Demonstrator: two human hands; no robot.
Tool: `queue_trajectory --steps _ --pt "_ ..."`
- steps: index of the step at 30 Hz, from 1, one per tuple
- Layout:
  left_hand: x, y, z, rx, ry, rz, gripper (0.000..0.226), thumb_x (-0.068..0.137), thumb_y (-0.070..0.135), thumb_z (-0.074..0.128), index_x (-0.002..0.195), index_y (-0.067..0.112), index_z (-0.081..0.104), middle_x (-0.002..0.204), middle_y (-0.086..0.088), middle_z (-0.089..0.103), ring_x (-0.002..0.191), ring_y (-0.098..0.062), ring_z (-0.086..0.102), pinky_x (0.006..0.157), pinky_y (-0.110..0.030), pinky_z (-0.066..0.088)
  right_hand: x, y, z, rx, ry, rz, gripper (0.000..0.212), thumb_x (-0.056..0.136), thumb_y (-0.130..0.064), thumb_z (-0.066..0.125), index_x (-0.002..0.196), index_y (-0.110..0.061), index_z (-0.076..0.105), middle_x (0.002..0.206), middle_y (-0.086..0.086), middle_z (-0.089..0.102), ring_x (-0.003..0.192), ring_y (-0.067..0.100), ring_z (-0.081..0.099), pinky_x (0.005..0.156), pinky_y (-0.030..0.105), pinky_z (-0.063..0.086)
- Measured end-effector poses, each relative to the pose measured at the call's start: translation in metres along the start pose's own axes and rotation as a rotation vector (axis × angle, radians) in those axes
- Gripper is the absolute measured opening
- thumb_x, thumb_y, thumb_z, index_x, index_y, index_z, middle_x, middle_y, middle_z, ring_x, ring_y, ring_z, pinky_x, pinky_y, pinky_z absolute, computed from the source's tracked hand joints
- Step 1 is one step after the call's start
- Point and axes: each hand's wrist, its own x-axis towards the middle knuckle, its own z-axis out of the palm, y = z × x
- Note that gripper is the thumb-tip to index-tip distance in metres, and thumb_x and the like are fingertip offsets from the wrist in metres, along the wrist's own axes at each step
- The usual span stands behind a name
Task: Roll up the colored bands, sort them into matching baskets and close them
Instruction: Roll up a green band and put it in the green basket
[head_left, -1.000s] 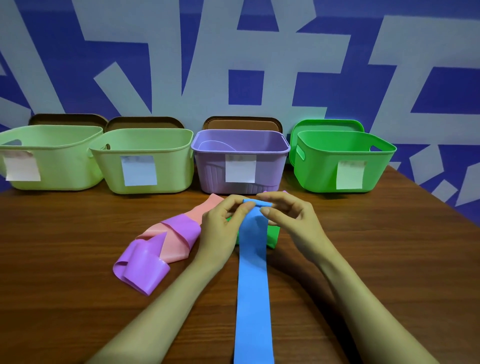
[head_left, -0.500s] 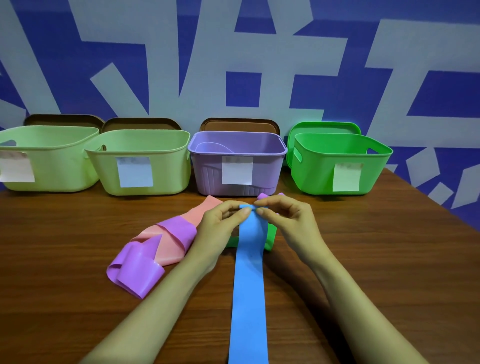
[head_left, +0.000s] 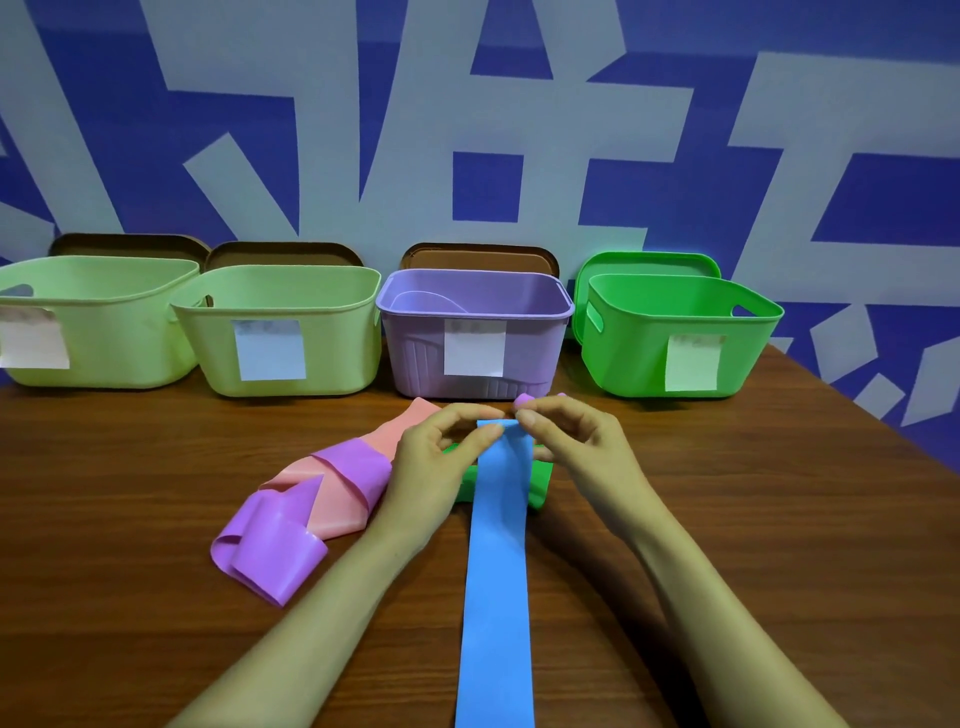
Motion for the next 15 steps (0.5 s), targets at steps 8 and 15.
queue_trajectory --steps 8,15 --pt "0.0 -0.007 0.003 -0.114 -0.05 -0.187 0.021 0.085 0.012 0.068 0.102 0.025 0.064 0.102 0.003 0.07 0.101 -0.012 0.065 0.087 -0.029 0.053 0.001 0.002 -0.002 -0.035 0.034 -0.005 0.009 0.085 -0.007 0.067 0.091 -0.008 0.074 0.097 0.005 0.074 0.095 0.016 0.068 0.082 0.031 0.056" --pt "0.003 -0.008 -0.001 -0.236 -0.066 -0.284 0.021 0.083 0.005 0.069 0.099 0.017 0.063 0.102 -0.009 0.071 0.093 -0.018 0.068 0.074 -0.027 0.05 0.002 0.003 -0.003 -0.012 0.057 -0.017 0.011 0.077 0.001 0.072 0.087 -0.004 0.073 0.096 0.01 0.073 0.096 0.015 0.068 0.086 0.028 0.055"
